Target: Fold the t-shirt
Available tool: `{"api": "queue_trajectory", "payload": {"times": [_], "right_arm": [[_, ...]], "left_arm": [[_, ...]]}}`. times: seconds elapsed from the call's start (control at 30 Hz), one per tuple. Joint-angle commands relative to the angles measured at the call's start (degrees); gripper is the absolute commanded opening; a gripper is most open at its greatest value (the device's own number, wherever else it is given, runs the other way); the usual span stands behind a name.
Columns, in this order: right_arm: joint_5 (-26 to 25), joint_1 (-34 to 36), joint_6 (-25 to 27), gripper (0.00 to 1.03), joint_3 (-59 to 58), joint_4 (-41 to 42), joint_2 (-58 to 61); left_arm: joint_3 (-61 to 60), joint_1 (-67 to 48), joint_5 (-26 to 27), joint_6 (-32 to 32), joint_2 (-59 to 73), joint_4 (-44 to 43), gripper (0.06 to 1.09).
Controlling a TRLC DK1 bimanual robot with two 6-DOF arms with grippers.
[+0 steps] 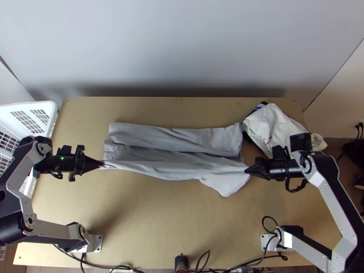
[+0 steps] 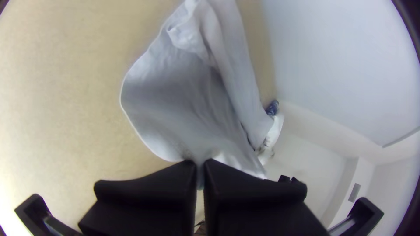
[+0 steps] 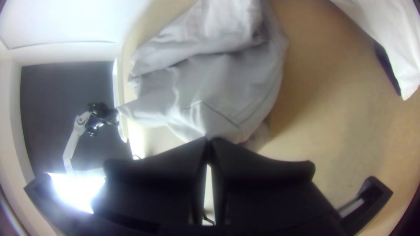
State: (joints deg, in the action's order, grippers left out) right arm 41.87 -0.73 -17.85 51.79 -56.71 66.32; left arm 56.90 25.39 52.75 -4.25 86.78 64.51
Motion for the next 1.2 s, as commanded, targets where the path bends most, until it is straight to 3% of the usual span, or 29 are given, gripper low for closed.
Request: {"api": "queue_trajectory", "payload": {"times": [0.0,0.27,0.63,0.8,1.17], "right_arm": [[0.23,8.47,4.84,0.03,0.59,-0.42,4.08],[0.14,10.31,3.52,0.03,4.28,-1.92,6.45],[0.32,5.83,0.62,0.03,13.25,-5.17,10.93],[0.32,2.4,-2.98,0.03,15.53,-5.17,14.71],[0.5,-0.23,-3.69,0.03,20.1,-5.08,20.95]], "left_arm": [[-0.13,1.6,0.07,1.61,1.9,0.18,0.09],[1.63,2.04,-0.37,2.14,0.76,1.06,0.09],[7.61,-0.43,-0.02,1.18,0.23,4.57,0.09],[9.1,-1.83,0.07,0.47,0.84,4.57,0.09],[10.33,-0.34,-0.11,0.56,1.28,4.48,0.09]]}}
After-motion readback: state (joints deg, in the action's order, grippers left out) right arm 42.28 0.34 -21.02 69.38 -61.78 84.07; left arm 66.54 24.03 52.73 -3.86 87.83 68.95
